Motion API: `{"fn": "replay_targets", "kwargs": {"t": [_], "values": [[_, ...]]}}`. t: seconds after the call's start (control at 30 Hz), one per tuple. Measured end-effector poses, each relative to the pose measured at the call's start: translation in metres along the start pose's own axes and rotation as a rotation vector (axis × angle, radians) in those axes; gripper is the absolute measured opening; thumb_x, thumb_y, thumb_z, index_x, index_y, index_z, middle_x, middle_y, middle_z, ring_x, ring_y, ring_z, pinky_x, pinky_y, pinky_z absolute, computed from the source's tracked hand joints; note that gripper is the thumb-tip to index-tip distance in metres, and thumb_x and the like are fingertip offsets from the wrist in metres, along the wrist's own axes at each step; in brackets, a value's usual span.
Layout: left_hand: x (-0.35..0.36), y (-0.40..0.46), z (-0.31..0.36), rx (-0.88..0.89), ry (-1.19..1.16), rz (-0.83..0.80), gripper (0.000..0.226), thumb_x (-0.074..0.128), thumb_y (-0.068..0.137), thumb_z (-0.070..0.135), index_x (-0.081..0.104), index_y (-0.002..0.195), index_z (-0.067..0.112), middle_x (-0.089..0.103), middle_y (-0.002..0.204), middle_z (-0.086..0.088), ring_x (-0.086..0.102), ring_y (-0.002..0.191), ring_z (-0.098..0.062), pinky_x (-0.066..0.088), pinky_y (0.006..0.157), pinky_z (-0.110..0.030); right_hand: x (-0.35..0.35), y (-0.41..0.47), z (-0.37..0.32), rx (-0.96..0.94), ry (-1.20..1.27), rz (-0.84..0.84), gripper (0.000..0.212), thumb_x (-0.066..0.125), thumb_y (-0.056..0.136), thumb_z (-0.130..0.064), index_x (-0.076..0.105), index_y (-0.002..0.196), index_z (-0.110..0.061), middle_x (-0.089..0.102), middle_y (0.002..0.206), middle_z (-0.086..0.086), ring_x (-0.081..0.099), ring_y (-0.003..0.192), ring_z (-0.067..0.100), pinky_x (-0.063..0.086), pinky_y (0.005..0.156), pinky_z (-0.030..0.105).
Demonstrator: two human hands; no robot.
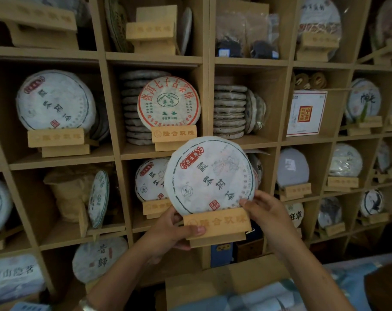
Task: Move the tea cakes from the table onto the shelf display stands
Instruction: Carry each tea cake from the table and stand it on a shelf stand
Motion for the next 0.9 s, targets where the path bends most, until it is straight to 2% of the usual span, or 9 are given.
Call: {"fn": "replay_targets", "kwargs": {"t": [0.13, 0.2, 0.23, 0.3, 0.4, 0.53, 0.7, 0.8, 0.9], "values": [[-0.001, -0.003, 0.003, 0.010, 0.003, -0.007, 0.082, 0.091, 0.043, 0.037, 0.054, 0.116, 0.033, 0.064, 0.120, 0.000, 0.069, 0.099, -0.015, 0.060, 0.068, -0.030, 0.002, 0.003, -0.001, 0.035, -0.013, -0.044, 0.018, 0.064, 0.092, -0.017, 0.073, 0.107, -0.009, 0.077, 0.102, 0.005, 0.071, 0.100, 0.026, 0.055, 0.092, 0.047], [-0.001, -0.006, 0.005, 0.017, 0.002, -0.013, 0.081, 0.090, 0.043, 0.037, 0.054, 0.116, 0.033, 0.064, 0.117, 0.002, 0.071, 0.094, -0.012, 0.060, 0.068, -0.030, 0.001, 0.003, -0.002, 0.043, -0.026, -0.043, 0.037, 0.064, 0.091, -0.029, 0.066, 0.107, 0.004, 0.077, 0.100, 0.009, 0.071, 0.099, 0.024, 0.050, 0.098, 0.053], [-0.001, -0.007, 0.005, 0.018, -0.002, -0.016, 0.082, 0.090, 0.043, 0.038, 0.054, 0.116, 0.033, 0.065, 0.117, 0.002, 0.071, 0.092, -0.011, 0.060, 0.068, -0.030, 0.000, 0.002, -0.003, 0.035, -0.042, -0.035, 0.049, 0.064, 0.087, -0.044, 0.065, 0.107, 0.001, 0.076, 0.100, 0.007, 0.072, 0.095, 0.018, 0.052, 0.094, 0.051], [-0.001, -0.009, 0.005, 0.017, -0.011, -0.009, 0.085, 0.090, 0.040, 0.039, 0.054, 0.117, 0.033, 0.065, 0.117, 0.001, 0.072, 0.091, -0.010, 0.060, 0.067, -0.030, -0.003, -0.006, -0.004, -0.029, -0.172, 0.000, 0.058, 0.059, 0.069, -0.078, 0.063, 0.106, -0.033, 0.071, 0.103, -0.004, 0.068, 0.088, 0.002, 0.052, 0.079, 0.034], [-0.003, -0.010, 0.008, 0.020, -0.019, 0.000, 0.086, 0.089, 0.039, 0.039, 0.053, 0.117, 0.032, 0.065, 0.118, 0.000, 0.072, 0.092, -0.012, 0.059, 0.066, -0.030, 0.000, -0.020, 0.008, -0.065, -0.355, -0.042, 0.063, 0.052, 0.052, -0.095, 0.052, 0.104, -0.059, 0.063, 0.110, -0.023, 0.061, 0.093, -0.012, 0.046, 0.070, 0.014], [-0.005, -0.010, 0.010, 0.020, -0.006, -0.017, 0.083, 0.089, 0.041, 0.040, 0.054, 0.116, 0.033, 0.065, 0.115, 0.003, 0.070, 0.095, -0.011, 0.059, 0.066, -0.029, 0.023, -0.029, 0.020, -0.046, -0.243, -0.155, 0.053, 0.063, 0.056, -0.088, 0.056, 0.104, -0.068, 0.066, 0.108, -0.033, 0.065, 0.097, -0.007, 0.056, 0.068, 0.018], [-0.004, -0.011, 0.012, 0.010, 0.018, -0.014, 0.082, 0.091, 0.045, 0.039, 0.054, 0.118, 0.034, 0.066, 0.116, 0.005, 0.069, 0.099, -0.012, 0.060, 0.070, -0.029, 0.030, -0.025, 0.031, 0.081, 0.017, -0.135, 0.056, 0.077, 0.063, -0.051, 0.064, 0.114, -0.030, 0.075, 0.097, -0.017, 0.072, 0.089, 0.004, 0.061, 0.062, 0.029], [-0.007, -0.010, 0.014, -0.014, 0.018, -0.052, 0.074, 0.093, 0.056, 0.033, 0.055, 0.120, 0.037, 0.070, 0.110, 0.008, 0.071, 0.097, -0.010, 0.061, 0.074, -0.034, 0.027, -0.024, 0.031, 0.068, 0.077, -0.074, 0.055, 0.077, 0.058, -0.050, 0.065, 0.108, -0.031, 0.075, 0.096, -0.013, 0.073, 0.087, 0.006, 0.061, 0.060, 0.031], [-0.021, -0.013, 0.022, -0.062, 0.007, -0.071, 0.082, 0.086, 0.062, 0.045, 0.045, 0.133, 0.037, 0.071, 0.117, 0.003, 0.071, 0.104, -0.019, 0.058, 0.090, -0.045, 0.028, -0.024, 0.031, 0.070, 0.104, -0.065, 0.057, 0.077, 0.055, -0.050, 0.065, 0.107, -0.030, 0.075, 0.093, -0.015, 0.073, 0.086, 0.007, 0.062, 0.061, 0.033]]}}
Point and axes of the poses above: each hand's wrist, its own y-axis towards the middle knuckle, its own x-axis out of the palm, z = x × y, the point moved 8 cm from there along y, towards the middle knuckle
